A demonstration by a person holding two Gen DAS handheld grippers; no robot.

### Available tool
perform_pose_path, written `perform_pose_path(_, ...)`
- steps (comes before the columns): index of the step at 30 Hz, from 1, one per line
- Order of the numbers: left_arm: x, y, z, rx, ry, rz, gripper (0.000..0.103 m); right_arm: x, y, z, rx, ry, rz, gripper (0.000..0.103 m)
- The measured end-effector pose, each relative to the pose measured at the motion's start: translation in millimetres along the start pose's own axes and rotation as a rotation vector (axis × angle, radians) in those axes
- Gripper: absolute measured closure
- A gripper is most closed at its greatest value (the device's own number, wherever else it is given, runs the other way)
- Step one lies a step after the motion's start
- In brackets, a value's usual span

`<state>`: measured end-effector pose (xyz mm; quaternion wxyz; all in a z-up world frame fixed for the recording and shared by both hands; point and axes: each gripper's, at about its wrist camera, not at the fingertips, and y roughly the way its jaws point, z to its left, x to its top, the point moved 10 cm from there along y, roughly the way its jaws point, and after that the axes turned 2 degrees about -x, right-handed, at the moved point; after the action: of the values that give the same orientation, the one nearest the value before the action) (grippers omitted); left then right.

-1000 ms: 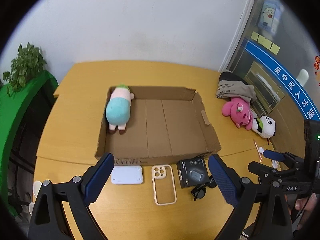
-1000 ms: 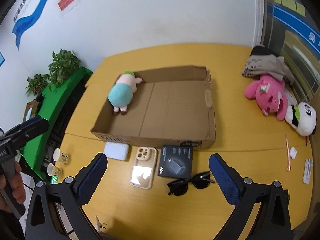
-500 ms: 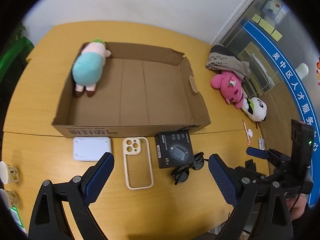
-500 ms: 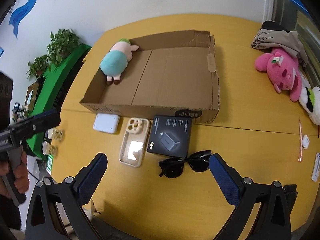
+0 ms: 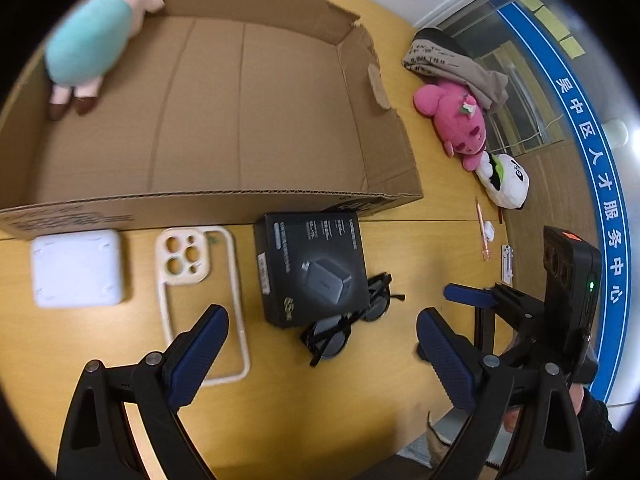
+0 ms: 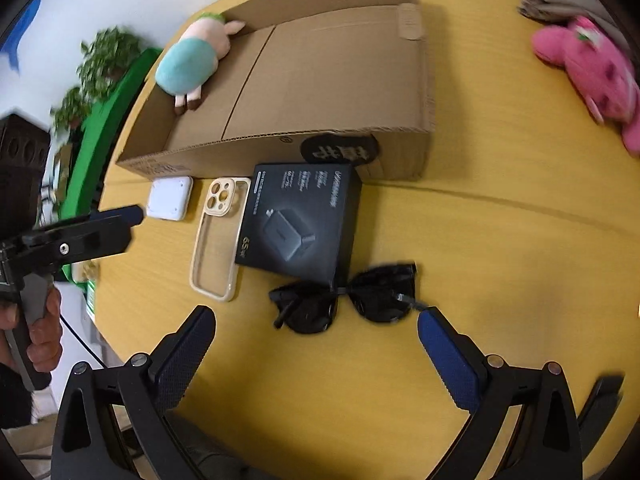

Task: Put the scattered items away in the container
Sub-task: 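Close both grippers on the black UGREEN charger box and lift it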

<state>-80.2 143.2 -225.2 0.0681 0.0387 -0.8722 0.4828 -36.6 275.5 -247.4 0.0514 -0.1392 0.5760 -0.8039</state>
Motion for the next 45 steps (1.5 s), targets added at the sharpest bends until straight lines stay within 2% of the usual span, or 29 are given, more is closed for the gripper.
perform_pose_path(2,6.1,18.4,4.6,-0.018,-0.009,0.023,0.008,9.4,13.3,3.0,-0.013,-0.033,0.019,0.0)
perform_pose_path(7,16.5,60.0,19.4,-0.06,-0.066,0.077,0.008,26.7,52.3,5.7,0.062,-0.028,0.05,0.0)
perform_pose_path(12,14.4,89.0,26.0,-0.088,-0.087,0.133,0.009,34.0,84.9,7.6,0.082,-0.062,0.073,0.001)
perform_pose_path(14,9.6,98.6,29.4,-0.098,-0.095,0.162,0.015,37.0,88.8,9.7,0.121,-0.048,0.063,0.001)
perform_pose_path(15,5.5,102.1,30.7,-0.106,-0.09,0.184,0.025,37.2,92.1,11.2,0.134,-0.046,0.065,0.001)
perform_pose_path(18,4.1,100.7,29.7,-0.124,-0.078,0.16,0.027,31.3,106.8,15.6,0.116,-0.063,0.099,0.001)
perform_pose_path(20,3.5,97.6,29.5,-0.125,-0.073,0.152,0.029,30.9,107.4,18.5,0.101,-0.065,0.085,0.0)
perform_pose_path(21,2.9,95.8,29.9,-0.116,-0.069,0.148,0.034,30.8,107.2,18.9,0.1,-0.059,0.078,0.0)
perform_pose_path(26,-4.5,90.3,30.2,-0.101,-0.075,0.165,0.035,31.1,102.0,20.0,0.082,-0.022,0.06,0.003)
perform_pose_path(30,-13.3,74.1,26.2,-0.131,-0.091,0.139,0.035,24.4,90.5,27.1,0.034,-0.044,0.033,0.006)
perform_pose_path(38,-18.7,12.2,10.2,-0.117,-0.044,0.043,0.035,16.0,44.1,49.4,0.044,-0.074,-0.033,0.01)
perform_pose_path(42,-9.5,-32.7,9.0,-0.161,-0.046,-0.054,0.036,24.6,10.6,69.4,0.025,-0.119,-0.102,0.01)
perform_pose_path(45,0.6,-64.0,4.0,-0.149,-0.033,-0.137,0.036,35.4,-12.3,89.4,0.031,-0.154,-0.156,0.011)
